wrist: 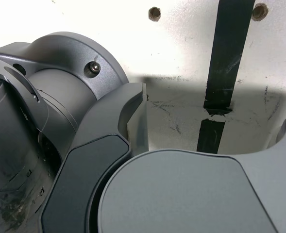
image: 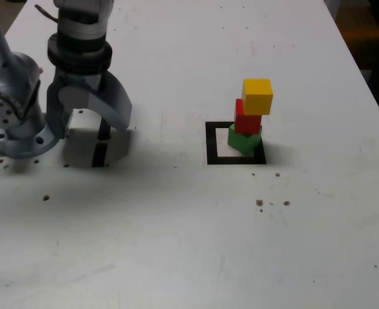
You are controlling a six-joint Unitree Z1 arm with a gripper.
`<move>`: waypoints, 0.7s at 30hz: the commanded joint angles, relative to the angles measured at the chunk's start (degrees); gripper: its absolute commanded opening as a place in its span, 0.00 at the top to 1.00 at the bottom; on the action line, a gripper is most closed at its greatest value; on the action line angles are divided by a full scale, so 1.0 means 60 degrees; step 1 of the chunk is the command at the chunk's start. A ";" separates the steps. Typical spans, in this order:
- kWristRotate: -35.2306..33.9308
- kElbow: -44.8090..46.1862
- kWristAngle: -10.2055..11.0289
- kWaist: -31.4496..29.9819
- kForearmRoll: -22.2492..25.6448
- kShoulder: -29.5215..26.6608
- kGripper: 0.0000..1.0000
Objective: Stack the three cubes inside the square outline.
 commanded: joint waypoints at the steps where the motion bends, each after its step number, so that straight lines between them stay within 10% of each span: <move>1: 0.0004 0.0015 0.0012 -0.0020 -0.0009 0.0021 0.01; 7: 0.0028 -0.0092 0.0012 -0.0020 0.0102 0.0003 0.01; 21: 0.0263 -0.6609 0.0875 -0.0521 0.4246 0.0489 0.00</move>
